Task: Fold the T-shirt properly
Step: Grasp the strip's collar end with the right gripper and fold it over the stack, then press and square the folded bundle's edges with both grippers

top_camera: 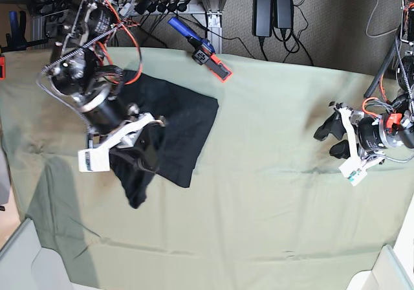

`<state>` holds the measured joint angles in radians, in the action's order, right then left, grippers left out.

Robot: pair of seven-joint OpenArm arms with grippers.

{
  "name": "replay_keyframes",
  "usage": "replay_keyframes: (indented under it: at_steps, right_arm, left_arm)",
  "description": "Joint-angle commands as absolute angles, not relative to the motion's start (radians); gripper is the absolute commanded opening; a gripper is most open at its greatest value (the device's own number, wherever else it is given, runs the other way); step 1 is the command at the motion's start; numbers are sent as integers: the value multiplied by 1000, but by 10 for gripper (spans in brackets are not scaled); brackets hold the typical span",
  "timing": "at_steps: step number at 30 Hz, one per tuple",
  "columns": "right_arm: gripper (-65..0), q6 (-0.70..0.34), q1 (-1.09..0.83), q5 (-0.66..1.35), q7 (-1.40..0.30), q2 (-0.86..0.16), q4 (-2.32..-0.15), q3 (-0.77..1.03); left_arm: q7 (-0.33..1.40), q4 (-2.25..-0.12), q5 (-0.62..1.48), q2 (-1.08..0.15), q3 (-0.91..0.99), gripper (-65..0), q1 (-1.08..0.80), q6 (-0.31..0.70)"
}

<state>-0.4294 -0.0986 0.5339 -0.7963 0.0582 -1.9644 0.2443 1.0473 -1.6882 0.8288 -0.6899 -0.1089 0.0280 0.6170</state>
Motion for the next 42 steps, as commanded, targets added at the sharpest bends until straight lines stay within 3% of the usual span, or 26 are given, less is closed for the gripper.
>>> replay_keyframes:
  at_steps: [1,5,8,10,11,17,22,24,25,26,28,29,42]
  right_arm:
    - [-650,-495,-83,537,-752,56,-1960,221]
    - [-633,-496,-78,530,-752,56,-1908,150]
    - [-363,-496,-78,530,-759,56,-1892,94]
    - [-263,-496,-78,530,-759,56,-1886,52]
    - [-252,-498,-78,530,-760,56,-1886,31]
    - [-254,-498,-64,581,-754,69,-1933,-19]
    - [-256,-497,22,508,-735,68,-2031,65]
    - [-256,-497,63,435,-686,63,-2024,129]
    - [-284,-496,84,400,-669,62,-2013,165]
    - [-355,-496,109,375,-658,60,-1998,199]
    - [-575,-495,150,336,-658,49,-1958,265]
    - [-650,-495,165,332,-658,38,-1932,293]
    - [-650,-496,261,303,-602,-190,-1438,384]
  left_arm:
    - [1029,-1700,841,-707,-96,-255,47,613]
    - [1029,-1700,841,-707,-96,-255,46,613]
    - [1028,-1700,842,-707,-96,-255,47,613]
    - [1028,-1700,841,-707,-96,-255,47,613]
    - [1028,-1700,841,-707,-96,-255,47,613]
    - [1011,-1713,828,-707,-47,-285,47,614]
    - [1017,-1819,870,-706,-35,-593,35,671]
    - [997,-1885,925,-700,-46,-650,15,698]
    - [987,-1916,933,-695,-56,-650,8,698]
    - [971,-1945,935,-693,-74,-650,2,698]
    - [940,-1984,912,-692,-132,-650,-4,698]
    - [926,-1991,885,-692,-173,-650,-3,698]
    - [612,-1876,238,-550,-699,-650,38,698]
